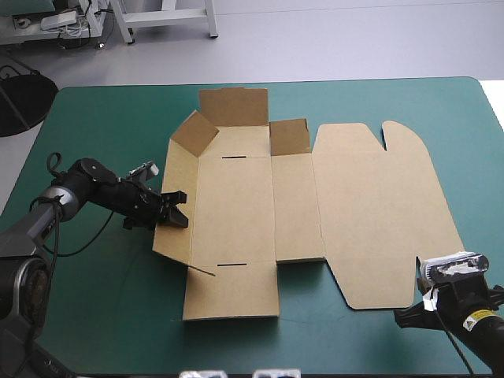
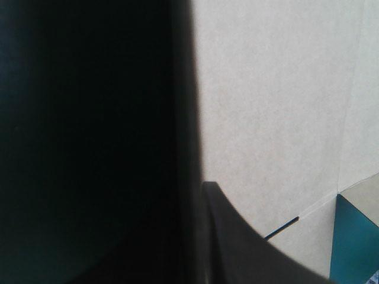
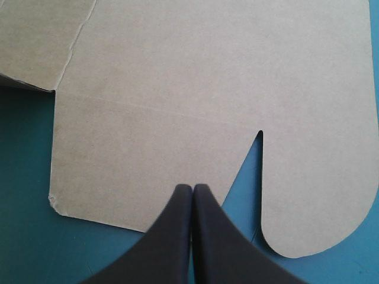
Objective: Fold the box
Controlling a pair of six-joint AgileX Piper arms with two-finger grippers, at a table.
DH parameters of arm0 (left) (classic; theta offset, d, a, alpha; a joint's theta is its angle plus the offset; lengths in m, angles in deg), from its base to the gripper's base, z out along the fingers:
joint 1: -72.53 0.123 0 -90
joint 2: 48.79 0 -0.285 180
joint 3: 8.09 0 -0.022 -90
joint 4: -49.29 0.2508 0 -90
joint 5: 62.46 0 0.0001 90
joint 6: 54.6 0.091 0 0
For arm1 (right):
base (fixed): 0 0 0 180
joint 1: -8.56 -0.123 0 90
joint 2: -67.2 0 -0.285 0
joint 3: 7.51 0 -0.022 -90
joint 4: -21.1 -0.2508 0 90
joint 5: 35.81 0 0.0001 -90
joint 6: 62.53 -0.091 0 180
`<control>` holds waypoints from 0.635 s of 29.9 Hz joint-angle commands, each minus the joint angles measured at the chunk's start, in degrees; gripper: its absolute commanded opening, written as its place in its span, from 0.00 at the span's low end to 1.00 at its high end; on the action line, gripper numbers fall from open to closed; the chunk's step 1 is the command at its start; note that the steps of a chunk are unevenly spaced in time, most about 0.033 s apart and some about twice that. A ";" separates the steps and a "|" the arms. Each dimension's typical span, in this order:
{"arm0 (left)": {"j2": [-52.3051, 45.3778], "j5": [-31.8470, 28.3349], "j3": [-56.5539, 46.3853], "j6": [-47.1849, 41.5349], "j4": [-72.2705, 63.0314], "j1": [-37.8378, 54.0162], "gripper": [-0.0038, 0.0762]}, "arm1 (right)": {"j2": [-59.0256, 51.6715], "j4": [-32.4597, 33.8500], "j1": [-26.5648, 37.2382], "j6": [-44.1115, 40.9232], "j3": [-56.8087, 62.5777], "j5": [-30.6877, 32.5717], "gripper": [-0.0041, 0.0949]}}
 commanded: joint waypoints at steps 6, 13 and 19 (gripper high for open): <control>-1.07 -0.17 1.94 1.00 2.19 -0.50 0.04 | 0.45 -0.25 0.42 0.25 -1.45 -3.16 0.02; -2.43 5.54 12.45 2.39 12.88 -0.50 0.04 | 0.45 -0.25 0.42 0.25 -1.45 -3.16 0.02; -2.52 13.12 25.06 7.62 20.31 -0.75 0.04 | 0.45 -0.25 0.42 0.25 -1.45 -3.16 0.02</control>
